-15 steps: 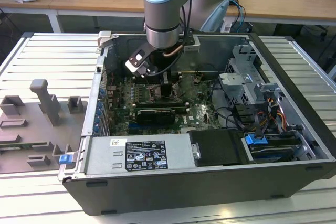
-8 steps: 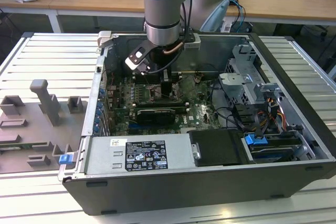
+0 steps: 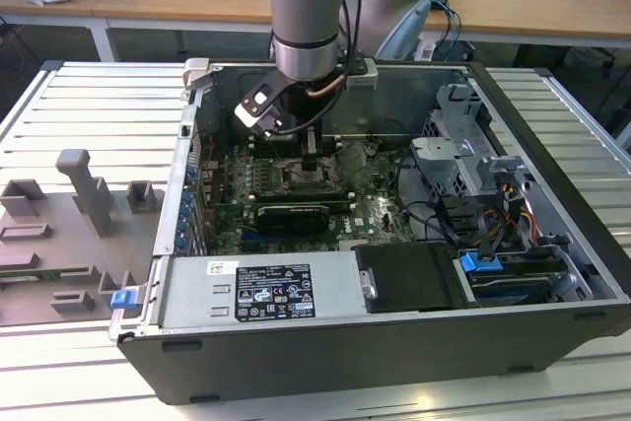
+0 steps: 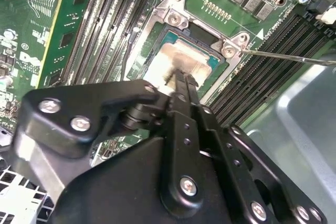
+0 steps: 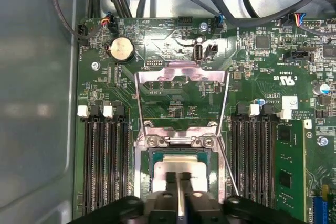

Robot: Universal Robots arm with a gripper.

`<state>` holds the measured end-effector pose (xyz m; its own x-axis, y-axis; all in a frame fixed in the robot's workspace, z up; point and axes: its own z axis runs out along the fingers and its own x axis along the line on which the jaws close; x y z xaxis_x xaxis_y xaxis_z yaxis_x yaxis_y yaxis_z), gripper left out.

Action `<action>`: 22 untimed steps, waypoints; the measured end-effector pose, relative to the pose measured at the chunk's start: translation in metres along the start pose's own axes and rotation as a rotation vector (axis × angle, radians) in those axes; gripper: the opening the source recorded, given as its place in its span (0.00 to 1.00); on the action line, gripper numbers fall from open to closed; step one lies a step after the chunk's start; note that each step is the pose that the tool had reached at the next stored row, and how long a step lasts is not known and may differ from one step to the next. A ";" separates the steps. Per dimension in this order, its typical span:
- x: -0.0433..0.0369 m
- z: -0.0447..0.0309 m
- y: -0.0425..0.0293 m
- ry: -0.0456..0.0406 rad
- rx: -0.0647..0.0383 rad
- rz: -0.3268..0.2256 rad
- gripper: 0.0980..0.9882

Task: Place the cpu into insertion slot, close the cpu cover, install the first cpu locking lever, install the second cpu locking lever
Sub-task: 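Place the cpu into insertion slot, then close the cpu cover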

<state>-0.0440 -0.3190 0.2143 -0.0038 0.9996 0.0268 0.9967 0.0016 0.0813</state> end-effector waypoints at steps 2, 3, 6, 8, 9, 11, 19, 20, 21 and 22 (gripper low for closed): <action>0.0001 -0.0005 0.0001 -0.0002 0.000 0.000 0.02; 0.0000 -0.0007 0.0000 -0.0003 0.000 0.000 0.01; 0.0000 -0.0009 0.0001 -0.0004 0.000 0.000 0.01; 0.0000 -0.0012 0.0001 -0.0004 0.000 0.000 0.01; 0.0000 -0.0013 0.0001 -0.0004 0.000 0.000 0.01; 0.0001 -0.0014 0.0001 -0.0003 0.000 0.000 0.01; 0.0001 -0.0048 0.0004 -0.0004 0.000 0.000 0.01; 0.0001 -0.0053 0.0004 -0.0006 0.000 0.000 0.01; 0.0001 -0.0058 0.0004 -0.0006 0.000 0.000 0.01; 0.0002 -0.0068 0.0005 -0.0005 0.000 0.000 0.01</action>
<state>-0.0440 -0.3190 0.2212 -0.0037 0.9996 0.0263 0.9967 0.0016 0.0813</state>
